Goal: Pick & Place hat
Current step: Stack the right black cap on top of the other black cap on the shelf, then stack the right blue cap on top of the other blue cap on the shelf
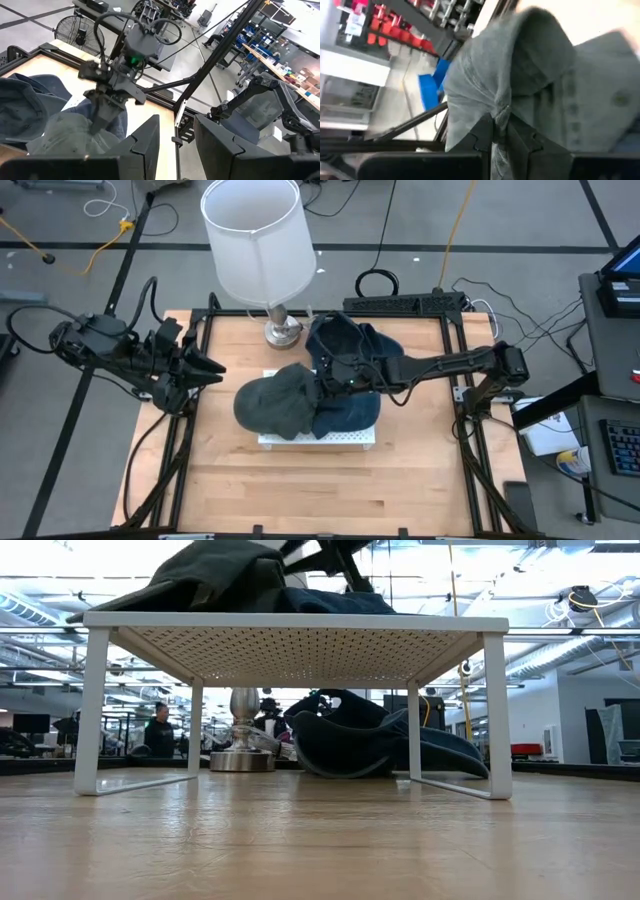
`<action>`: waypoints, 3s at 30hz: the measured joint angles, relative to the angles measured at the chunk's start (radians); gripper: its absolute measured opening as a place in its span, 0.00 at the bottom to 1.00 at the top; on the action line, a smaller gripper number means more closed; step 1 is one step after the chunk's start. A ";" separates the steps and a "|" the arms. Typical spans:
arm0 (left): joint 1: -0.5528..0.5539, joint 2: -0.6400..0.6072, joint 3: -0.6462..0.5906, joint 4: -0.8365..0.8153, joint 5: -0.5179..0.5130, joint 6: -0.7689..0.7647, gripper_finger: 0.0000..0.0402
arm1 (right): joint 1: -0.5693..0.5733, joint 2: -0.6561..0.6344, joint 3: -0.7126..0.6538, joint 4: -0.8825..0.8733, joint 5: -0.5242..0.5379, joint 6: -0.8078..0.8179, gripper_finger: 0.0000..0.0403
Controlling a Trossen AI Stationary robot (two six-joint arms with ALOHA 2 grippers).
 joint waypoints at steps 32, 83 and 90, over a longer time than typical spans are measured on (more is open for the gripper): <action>0.000 0.000 0.000 -0.008 0.051 0.052 0.31 | 0.000 -0.007 0.001 -0.199 0.080 -0.013 0.20; 0.000 0.000 0.000 0.002 -0.311 -0.360 0.31 | -0.112 -0.531 0.000 -0.708 0.181 -0.733 0.50; 0.000 0.007 0.000 0.002 -0.434 -0.401 0.31 | -0.170 -0.571 0.000 -0.796 0.182 -0.753 0.50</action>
